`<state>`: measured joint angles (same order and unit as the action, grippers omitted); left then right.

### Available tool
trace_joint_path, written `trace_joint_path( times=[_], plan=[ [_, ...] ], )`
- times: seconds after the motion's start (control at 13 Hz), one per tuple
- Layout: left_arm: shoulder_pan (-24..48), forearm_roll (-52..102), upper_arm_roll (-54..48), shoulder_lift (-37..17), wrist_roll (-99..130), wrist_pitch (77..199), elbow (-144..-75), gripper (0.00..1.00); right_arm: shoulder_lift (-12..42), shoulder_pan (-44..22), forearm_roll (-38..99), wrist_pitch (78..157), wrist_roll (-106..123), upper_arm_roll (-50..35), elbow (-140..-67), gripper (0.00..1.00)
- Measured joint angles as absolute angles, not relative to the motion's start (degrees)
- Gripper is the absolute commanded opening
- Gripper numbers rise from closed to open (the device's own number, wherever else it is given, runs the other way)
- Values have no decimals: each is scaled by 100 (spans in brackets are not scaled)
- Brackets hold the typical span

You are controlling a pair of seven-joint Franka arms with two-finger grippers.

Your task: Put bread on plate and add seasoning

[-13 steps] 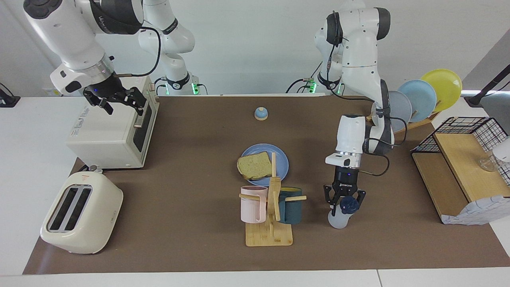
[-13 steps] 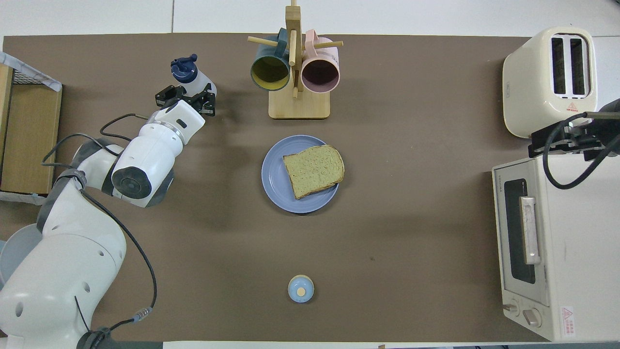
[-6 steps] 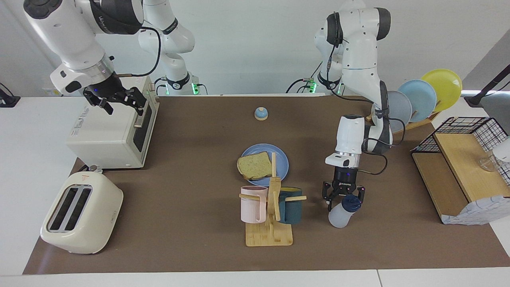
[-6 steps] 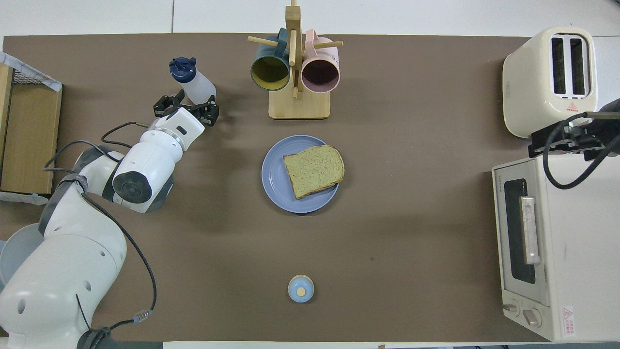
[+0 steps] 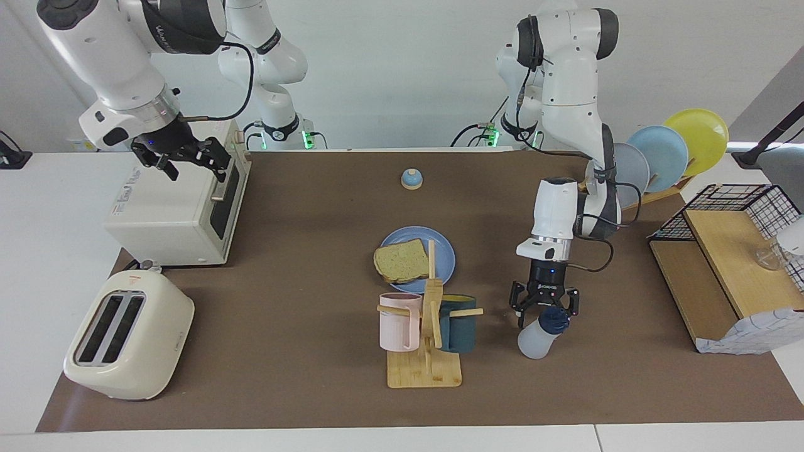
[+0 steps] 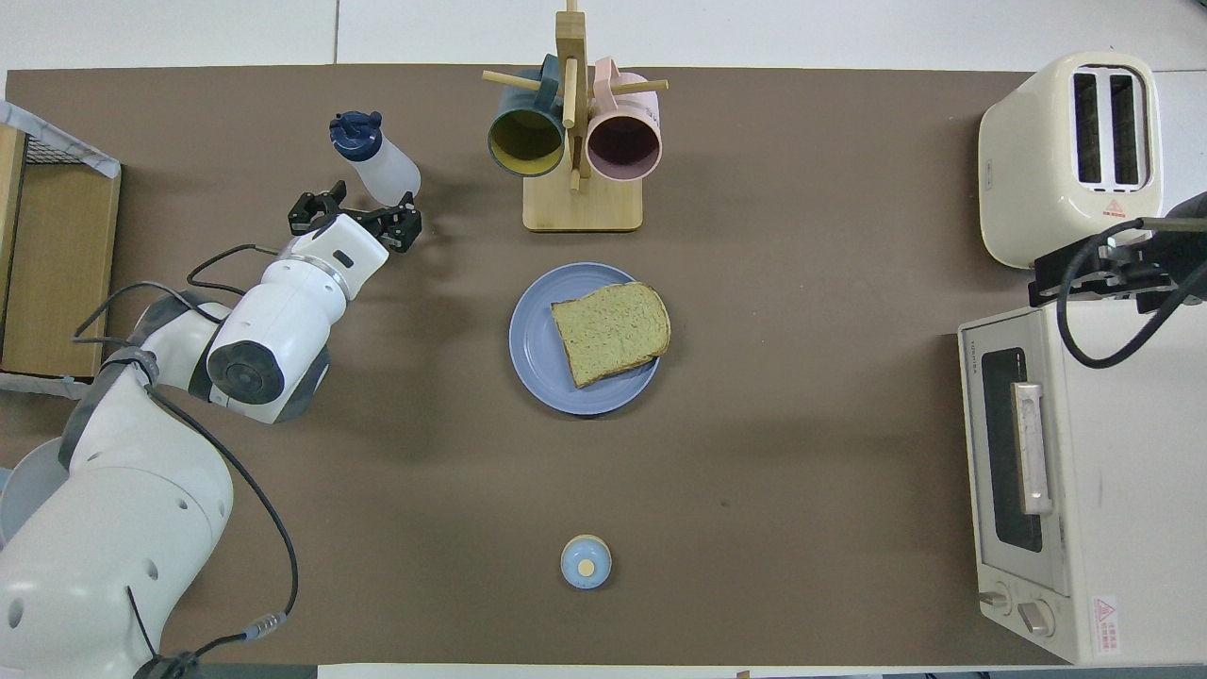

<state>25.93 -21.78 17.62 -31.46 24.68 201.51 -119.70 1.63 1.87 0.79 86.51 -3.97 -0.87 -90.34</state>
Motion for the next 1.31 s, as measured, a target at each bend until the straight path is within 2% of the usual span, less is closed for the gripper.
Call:
trace_joint_path(
  times=[0.31, 0.69, 1.08, 1.31],
  plan=[
    [2631, -2235, 1710, -2375, 2467, 20151, -12706, 100, 163, 187, 79, 8651, -397, -87, -9034, 100],
    [3236, -2248, 1670, -1602, 2903, 19963, -13405, 100, 163, 187, 79, 8651, -397, -86, -9035, 100],
    [3841, -2247, 1650, -593, 3470, 18047, -13310, 100, 163, 187, 79, 8651, -397, -87, -9035, 100],
    [4073, -2245, 1606, -10, 3614, 16585, -12974, 100, 163, 187, 79, 8651, -397, -87, -9035, 100]
  ],
)
